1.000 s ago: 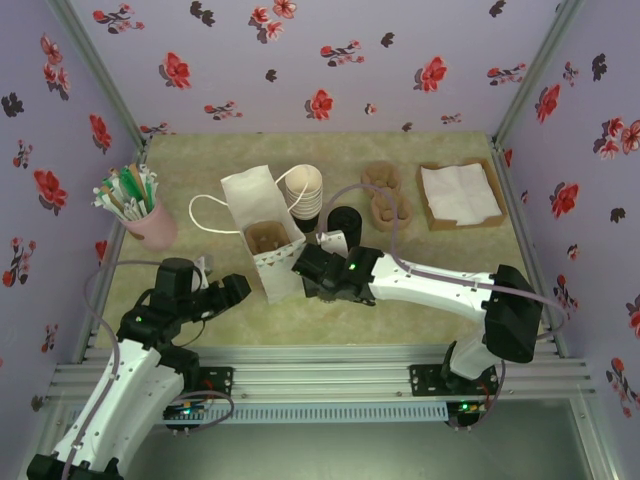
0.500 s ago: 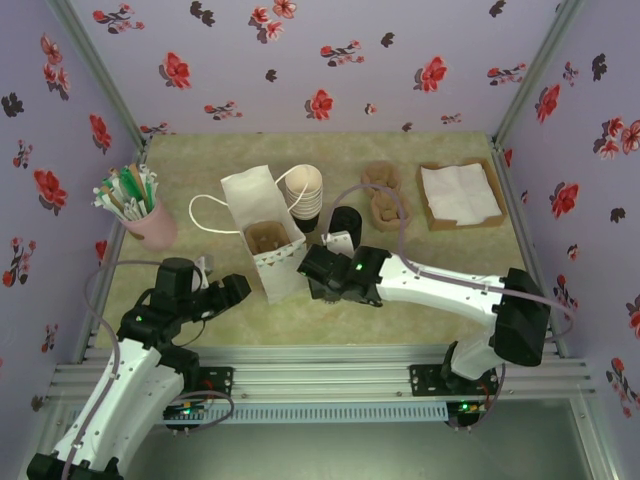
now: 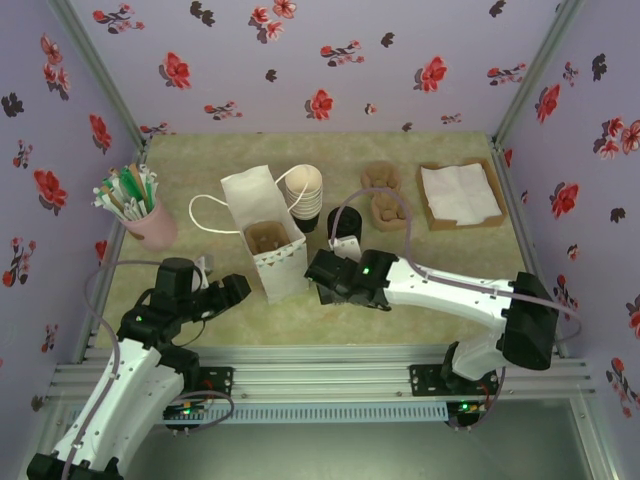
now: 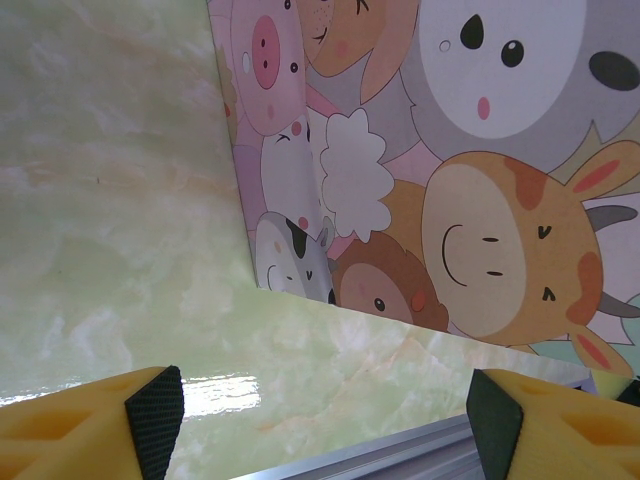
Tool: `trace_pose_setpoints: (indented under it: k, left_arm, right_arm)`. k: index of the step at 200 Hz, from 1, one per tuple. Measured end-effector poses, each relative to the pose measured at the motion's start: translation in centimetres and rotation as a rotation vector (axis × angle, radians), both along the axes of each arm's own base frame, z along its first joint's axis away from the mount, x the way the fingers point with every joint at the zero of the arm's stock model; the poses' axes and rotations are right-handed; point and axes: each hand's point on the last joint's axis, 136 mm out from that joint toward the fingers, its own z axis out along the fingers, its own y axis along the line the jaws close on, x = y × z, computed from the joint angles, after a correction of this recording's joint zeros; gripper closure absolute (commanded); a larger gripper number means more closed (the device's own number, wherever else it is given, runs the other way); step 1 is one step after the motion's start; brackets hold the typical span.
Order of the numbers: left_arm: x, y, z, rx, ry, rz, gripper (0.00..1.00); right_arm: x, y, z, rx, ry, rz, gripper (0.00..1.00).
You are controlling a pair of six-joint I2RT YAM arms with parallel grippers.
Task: Pack the takeout coffee
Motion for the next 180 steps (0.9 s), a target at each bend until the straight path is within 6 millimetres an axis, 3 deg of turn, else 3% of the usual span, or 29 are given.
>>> trace_pose_setpoints:
  k: [121,153,180]
  left_arm:
    - [0.0,0.0,0.2,-0.003,-0.007,0.000,0.21]
    - [-0.1,0.0,1.5,-0.017,-0.047,0.000,0.15]
    - [-0.5,0.2,4.2,-0.040,-0.120,0.000,0.05]
  right_arm:
    - [-1.6,-1.9,0.4,-0.017,0.021,0.005,0.01]
    - [-2.2,-1.5,1.0,0.023,0.037,0.026,0.01]
    - [-2.5,-1.5,1.7,0.053,0.034,0.032,0.01]
